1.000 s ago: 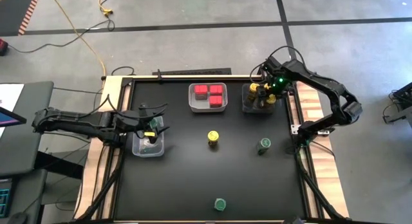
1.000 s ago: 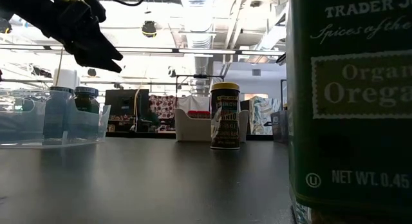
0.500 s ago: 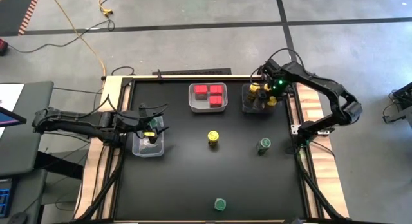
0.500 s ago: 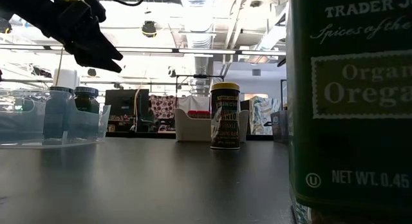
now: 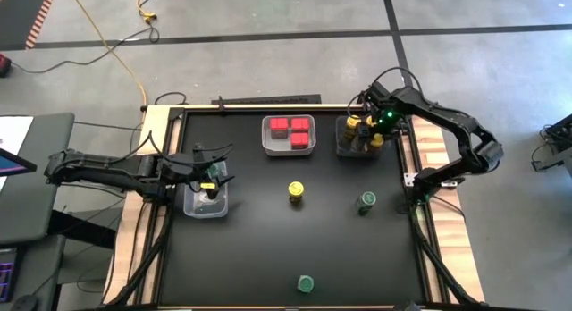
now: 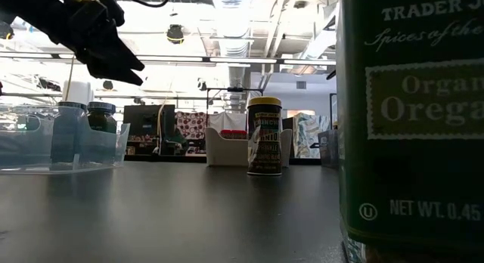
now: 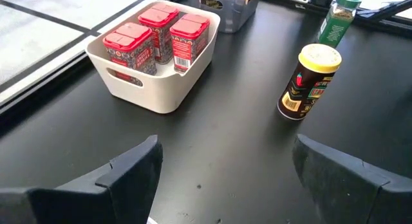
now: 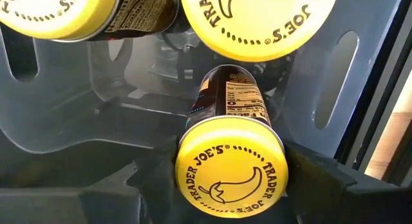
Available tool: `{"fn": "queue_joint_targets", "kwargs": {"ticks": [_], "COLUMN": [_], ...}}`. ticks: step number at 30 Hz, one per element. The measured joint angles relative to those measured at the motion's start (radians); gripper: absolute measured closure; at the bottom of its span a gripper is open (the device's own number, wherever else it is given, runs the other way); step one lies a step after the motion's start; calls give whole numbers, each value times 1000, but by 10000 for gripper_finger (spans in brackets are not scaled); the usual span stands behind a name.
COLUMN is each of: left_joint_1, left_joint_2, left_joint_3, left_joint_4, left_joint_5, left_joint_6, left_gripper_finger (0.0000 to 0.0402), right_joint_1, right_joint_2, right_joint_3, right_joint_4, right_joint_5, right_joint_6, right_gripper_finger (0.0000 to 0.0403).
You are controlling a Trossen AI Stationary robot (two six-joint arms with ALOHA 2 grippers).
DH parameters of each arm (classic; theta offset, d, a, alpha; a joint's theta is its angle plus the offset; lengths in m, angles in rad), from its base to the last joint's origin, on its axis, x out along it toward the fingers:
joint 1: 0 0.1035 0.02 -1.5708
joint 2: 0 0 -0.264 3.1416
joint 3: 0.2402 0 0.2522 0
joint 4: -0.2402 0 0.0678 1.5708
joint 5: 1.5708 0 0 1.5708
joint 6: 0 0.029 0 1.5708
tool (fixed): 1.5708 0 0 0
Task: Sort spices by type
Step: Put the bottom yellow seasoning bottle into the black bin, then put the left green seasoning bottle into the transparent bin
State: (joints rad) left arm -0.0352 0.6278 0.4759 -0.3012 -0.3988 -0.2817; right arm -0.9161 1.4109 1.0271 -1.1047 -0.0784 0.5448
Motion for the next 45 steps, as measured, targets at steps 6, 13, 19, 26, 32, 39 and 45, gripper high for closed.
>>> {"fn": "queue_joint_targets", "kwargs": {"ticks": [6,13,19,26,32,39,45], "left_joint_1": [0,0,0,0,0,0,-3], "left_joint_2": [0,0,0,0,0,0,0], "left_joint_3": [0,0,0,0,0,0,0], "left_joint_4": [0,0,0,3,2,8,7], "left_joint_5": [-1,-1,-2,-1,-2,-1,35], "left_joint_6": [-18,-18,-18,-53,-79,-80,-135], "left_gripper_finger": [70,70,70,70,70,70,70], "right_joint_1": [0,0,0,18,141,491,871], "right_joint_2": [2,2,2,-47,-226,-440,-448], "right_joint_3": [0,0,40,125,128,129,117], "right_joint_4": [8,6,-32,-110,-118,-118,-106], "right_joint_5": [0,0,0,1,70,224,437], "right_joint_6": [-4,-20,-31,-16,139,495,729], "right_gripper_finger": [103,55,26,17,18,18,18]}}
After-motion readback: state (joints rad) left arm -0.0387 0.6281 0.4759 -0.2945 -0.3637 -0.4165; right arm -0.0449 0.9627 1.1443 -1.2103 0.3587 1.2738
